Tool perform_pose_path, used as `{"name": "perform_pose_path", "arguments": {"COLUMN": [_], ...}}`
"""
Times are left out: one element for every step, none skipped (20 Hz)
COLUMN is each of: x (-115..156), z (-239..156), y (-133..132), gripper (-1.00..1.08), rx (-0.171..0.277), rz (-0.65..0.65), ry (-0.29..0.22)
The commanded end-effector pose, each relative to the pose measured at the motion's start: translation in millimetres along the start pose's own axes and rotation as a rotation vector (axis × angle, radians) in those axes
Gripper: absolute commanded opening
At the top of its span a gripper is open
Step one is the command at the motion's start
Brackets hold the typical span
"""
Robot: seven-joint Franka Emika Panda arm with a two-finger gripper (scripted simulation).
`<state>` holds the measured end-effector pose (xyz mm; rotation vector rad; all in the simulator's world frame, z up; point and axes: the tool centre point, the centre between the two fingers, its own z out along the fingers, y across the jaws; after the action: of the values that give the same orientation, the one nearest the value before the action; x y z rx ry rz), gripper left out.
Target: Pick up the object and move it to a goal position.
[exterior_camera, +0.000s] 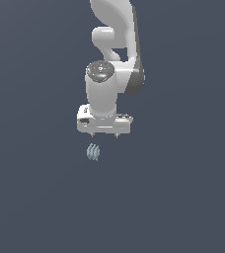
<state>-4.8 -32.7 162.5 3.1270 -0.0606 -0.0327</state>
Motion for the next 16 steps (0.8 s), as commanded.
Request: {"name": "perform_pose_path", "arguments": {"x": [0, 0, 0, 1, 2, 2, 3, 4, 4, 4, 4, 4, 4, 4, 5, 6], "z": [0, 0, -1, -2, -4, -7, -9, -12, -13, -14, -15, -14, -13, -12, -10, -7], "y": [0, 0, -1, -3, -5, -8, -11, -13, -15, -16, -16, -16, -15, -14, -12, -10], "gripper": [1.0, 1.0, 1.0, 1.0, 1.0, 1.0, 1.0, 1.0, 1.0, 1.0, 1.0, 1.0, 1.0, 1.0, 1.0, 1.0], "rx": [0.0, 0.0, 0.0, -0.001, -0.001, -0.002, -0.003, -0.004, -0.004, -0.005, -0.005, -0.005, -0.004, -0.004, -0.003, -0.002], "rz": [0.0, -0.002, -0.006, -0.013, -0.024, -0.037, -0.05, -0.061, -0.068, -0.072, -0.073, -0.072, -0.068, -0.064, -0.059, -0.053], "ry": [0.0, 0.001, 0.002, 0.004, 0.008, 0.012, 0.016, 0.02, 0.022, 0.023, 0.023, 0.023, 0.022, 0.022, 0.022, 0.022]}}
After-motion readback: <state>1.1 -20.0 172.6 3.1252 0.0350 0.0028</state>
